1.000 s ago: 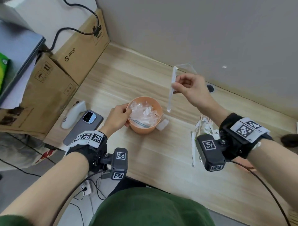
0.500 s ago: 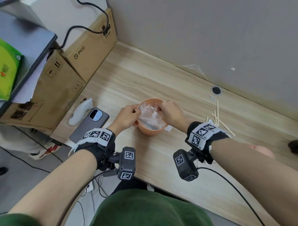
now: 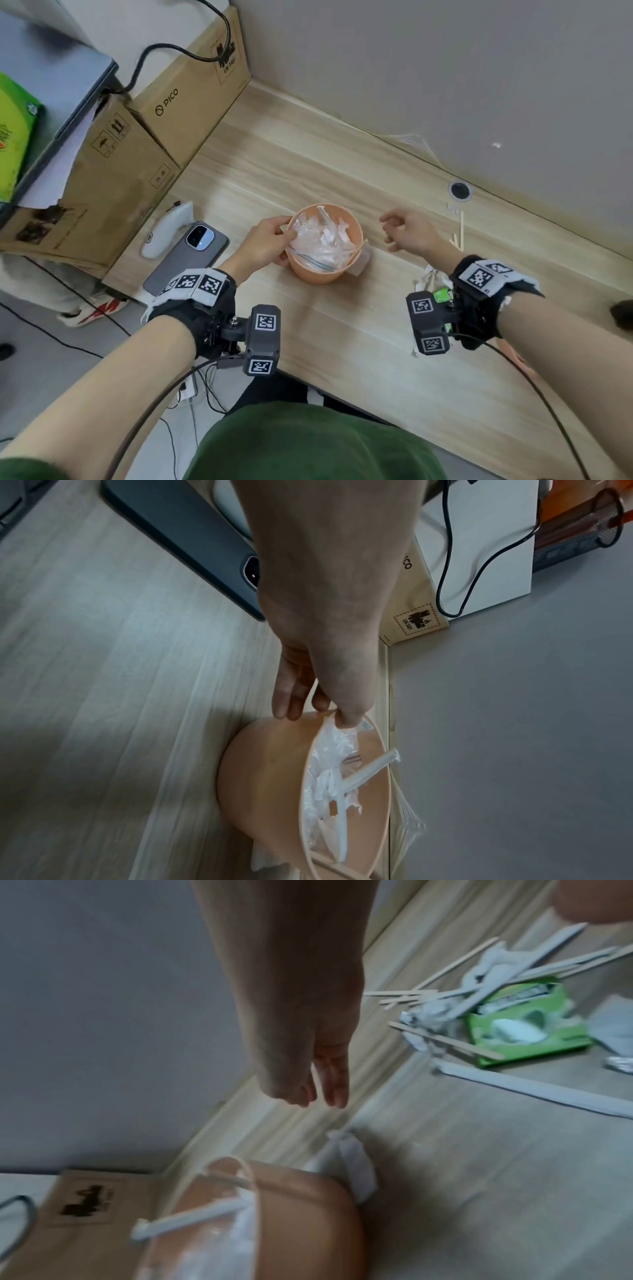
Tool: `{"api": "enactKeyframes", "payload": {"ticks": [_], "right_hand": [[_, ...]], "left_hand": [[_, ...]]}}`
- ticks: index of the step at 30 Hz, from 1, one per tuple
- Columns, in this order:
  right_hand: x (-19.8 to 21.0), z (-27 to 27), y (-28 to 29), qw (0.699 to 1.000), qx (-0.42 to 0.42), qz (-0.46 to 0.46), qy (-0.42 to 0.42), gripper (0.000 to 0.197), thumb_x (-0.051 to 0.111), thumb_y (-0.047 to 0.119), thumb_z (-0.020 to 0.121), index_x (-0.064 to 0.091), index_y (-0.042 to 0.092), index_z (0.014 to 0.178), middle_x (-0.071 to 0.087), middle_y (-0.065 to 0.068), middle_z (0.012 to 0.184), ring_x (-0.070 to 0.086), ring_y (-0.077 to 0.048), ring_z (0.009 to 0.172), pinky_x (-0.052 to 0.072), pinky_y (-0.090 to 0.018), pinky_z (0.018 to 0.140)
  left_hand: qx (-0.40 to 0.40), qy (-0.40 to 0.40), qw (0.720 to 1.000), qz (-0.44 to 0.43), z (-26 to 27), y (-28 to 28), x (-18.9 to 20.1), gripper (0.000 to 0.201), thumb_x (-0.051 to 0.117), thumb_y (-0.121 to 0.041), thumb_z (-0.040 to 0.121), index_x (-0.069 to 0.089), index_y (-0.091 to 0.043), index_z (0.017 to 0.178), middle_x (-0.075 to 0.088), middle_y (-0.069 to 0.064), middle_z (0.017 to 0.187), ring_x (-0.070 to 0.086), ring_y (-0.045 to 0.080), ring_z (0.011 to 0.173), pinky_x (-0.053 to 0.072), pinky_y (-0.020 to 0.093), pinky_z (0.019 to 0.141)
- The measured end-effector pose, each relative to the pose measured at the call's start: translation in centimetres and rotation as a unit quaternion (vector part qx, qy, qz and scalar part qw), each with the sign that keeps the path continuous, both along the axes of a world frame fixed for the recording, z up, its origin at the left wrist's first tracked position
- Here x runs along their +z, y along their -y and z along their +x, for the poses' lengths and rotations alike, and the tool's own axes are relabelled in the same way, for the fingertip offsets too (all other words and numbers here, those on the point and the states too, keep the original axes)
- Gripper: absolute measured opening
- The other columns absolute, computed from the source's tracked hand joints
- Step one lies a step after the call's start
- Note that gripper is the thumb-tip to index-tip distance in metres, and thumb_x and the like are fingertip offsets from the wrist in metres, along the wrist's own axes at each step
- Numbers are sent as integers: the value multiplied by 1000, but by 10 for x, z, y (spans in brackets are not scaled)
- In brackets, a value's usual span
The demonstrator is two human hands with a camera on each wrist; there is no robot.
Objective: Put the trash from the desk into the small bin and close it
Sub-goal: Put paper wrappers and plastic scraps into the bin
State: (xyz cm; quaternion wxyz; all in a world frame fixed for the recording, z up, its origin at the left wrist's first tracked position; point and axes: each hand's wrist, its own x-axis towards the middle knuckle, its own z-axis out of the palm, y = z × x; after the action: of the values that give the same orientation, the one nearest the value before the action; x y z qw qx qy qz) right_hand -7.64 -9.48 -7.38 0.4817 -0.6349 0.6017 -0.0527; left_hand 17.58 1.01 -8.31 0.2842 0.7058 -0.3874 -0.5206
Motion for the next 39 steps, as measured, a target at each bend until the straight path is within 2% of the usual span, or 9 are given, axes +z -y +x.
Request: {"api": "enactKeyframes", "payload": {"ticks": [7,11,15,18,21,26,29,32,39], "right_hand": [[-89,3,-30,981,145,-58,-118,73,78,30,68,50,8,130,52,-15,126,42,-28,124,40,-33,100],[-101,15,-33,980,134,-93,-117,26,63,12,74,64,8,99,64,-15,105,59,-32,102,45,-30,75],[-85,3,-36,982,113,-59,-141,19,60,2,76,70,7,91,69,-12,95,62,-28,91,44,-29,71],[-47,-7,-25,992,-68,-101,-20,14,63,7,80,68,12,91,61,1,78,58,-21,80,43,-29,71],[5,3,-9,953,-175,-208,134,10,66,12,79,65,22,81,59,14,70,58,-9,69,50,-27,70],[47,47,-14,962,113,-231,96,13,64,11,78,72,20,83,63,14,69,53,1,61,40,-19,65],[42,62,-26,914,359,-179,-61,37,56,9,83,65,20,118,69,-3,101,62,-15,82,40,-25,72],[46,65,-30,906,370,-202,-35,43,54,10,86,54,18,129,57,-7,123,59,-23,100,44,-32,84],[29,90,-45,860,455,-203,-108,17,55,26,91,68,17,97,65,-2,97,58,-25,93,48,-41,80]], "left_hand": [[0,-74,997,30,14,-16,13,44,57,-22,97,49,-25,139,55,3,83,60,13,65,54,24,59],[16,-73,996,41,18,-20,12,41,54,-19,96,50,-24,137,56,3,86,61,15,69,55,27,64],[43,-68,996,47,12,-15,9,37,48,-15,97,53,-20,134,56,4,86,59,16,66,55,29,66],[59,-68,995,48,6,-8,8,32,47,-17,98,54,-17,130,57,7,89,58,16,65,53,28,66],[70,-53,995,40,2,-3,6,28,46,-20,99,59,-16,123,60,9,94,58,15,65,52,26,65],[90,-42,994,41,0,-2,2,27,46,-19,99,61,-16,120,62,6,92,58,16,64,51,24,63],[90,-42,994,37,1,-4,2,27,43,-17,100,60,-16,120,61,6,92,58,16,64,51,24,62],[96,-47,994,31,4,-4,4,30,37,-14,101,57,-16,123,58,5,87,58,17,63,50,25,62],[95,-68,993,31,2,-7,8,27,39,-14,101,55,-16,122,54,3,82,56,17,63,49,25,63]]}}
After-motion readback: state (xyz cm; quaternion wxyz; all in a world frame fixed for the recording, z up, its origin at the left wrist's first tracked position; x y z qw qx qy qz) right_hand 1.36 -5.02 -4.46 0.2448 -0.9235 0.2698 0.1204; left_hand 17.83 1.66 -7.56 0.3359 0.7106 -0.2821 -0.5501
